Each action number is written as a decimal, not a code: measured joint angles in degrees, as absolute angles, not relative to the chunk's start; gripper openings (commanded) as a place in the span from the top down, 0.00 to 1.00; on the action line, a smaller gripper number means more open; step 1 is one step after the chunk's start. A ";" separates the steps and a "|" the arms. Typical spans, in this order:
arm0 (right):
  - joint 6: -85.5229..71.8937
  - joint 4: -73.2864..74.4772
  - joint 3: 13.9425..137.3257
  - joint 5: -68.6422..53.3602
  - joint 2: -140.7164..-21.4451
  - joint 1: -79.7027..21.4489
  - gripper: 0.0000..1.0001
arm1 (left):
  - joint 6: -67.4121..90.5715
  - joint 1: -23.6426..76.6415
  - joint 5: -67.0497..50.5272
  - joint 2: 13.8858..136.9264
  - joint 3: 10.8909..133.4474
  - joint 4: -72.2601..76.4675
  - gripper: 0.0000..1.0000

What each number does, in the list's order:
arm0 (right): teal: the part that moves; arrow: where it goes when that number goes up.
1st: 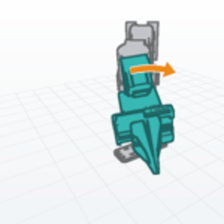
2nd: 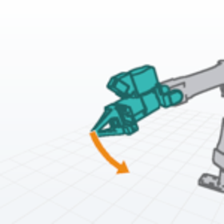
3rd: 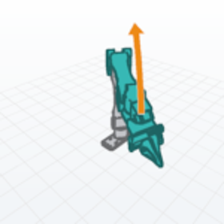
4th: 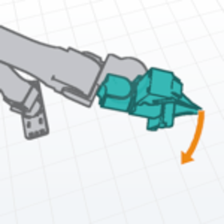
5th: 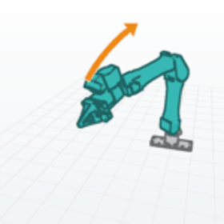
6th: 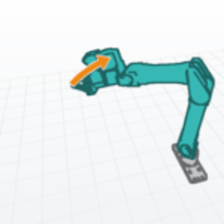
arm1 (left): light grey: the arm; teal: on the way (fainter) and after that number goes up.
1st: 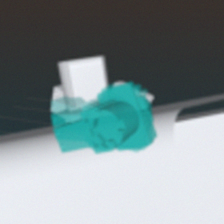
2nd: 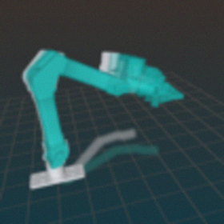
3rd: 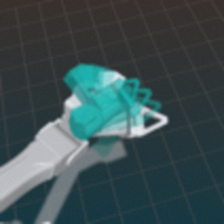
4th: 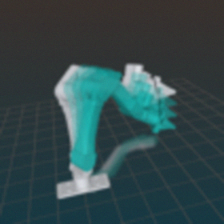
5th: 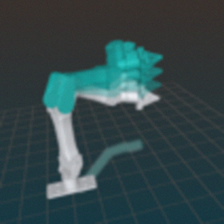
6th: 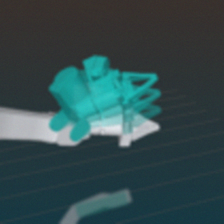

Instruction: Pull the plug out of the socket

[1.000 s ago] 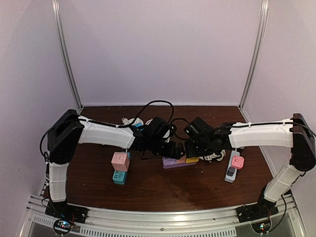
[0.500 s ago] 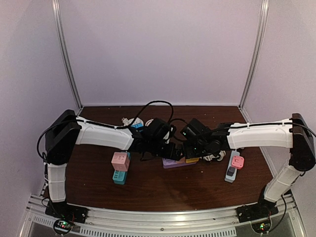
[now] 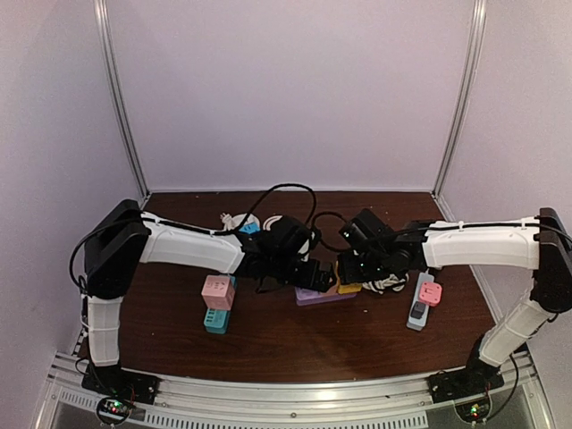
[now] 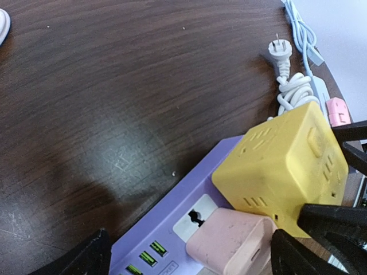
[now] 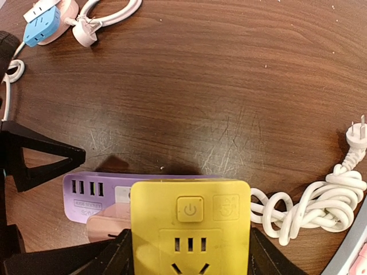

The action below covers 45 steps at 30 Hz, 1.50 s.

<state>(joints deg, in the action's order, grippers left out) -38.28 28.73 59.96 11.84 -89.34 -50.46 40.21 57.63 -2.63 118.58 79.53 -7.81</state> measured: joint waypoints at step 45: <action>-33.45 -0.78 64.73 -20.47 -104.53 -4.01 0.78 | 32.84 57.32 -1.69 115.26 89.60 -24.56 0.02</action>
<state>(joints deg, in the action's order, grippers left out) -33.45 -0.78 64.73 -20.47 -104.53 -4.01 32.84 57.32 -1.69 115.26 89.60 -24.56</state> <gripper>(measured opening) 0.618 0.976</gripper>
